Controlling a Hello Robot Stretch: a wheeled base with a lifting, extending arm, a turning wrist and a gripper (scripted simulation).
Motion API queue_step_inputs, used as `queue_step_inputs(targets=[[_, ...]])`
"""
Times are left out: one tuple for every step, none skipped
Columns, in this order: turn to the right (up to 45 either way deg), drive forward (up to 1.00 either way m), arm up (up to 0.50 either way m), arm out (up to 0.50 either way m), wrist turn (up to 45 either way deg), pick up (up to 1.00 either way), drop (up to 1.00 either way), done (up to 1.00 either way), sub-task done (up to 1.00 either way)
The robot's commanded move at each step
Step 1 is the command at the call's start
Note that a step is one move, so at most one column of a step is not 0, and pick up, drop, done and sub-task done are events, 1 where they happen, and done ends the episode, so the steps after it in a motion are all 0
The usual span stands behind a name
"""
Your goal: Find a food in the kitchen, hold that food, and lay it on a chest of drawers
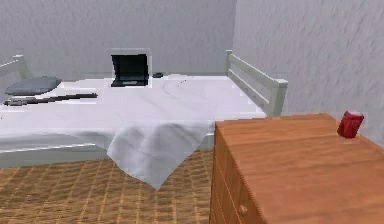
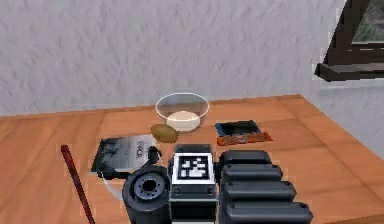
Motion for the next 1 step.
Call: queue_step_inputs(targets=[[0.0,0.00,0.00,0.00,0.0,0.00,0.00,1.00,0.00]])
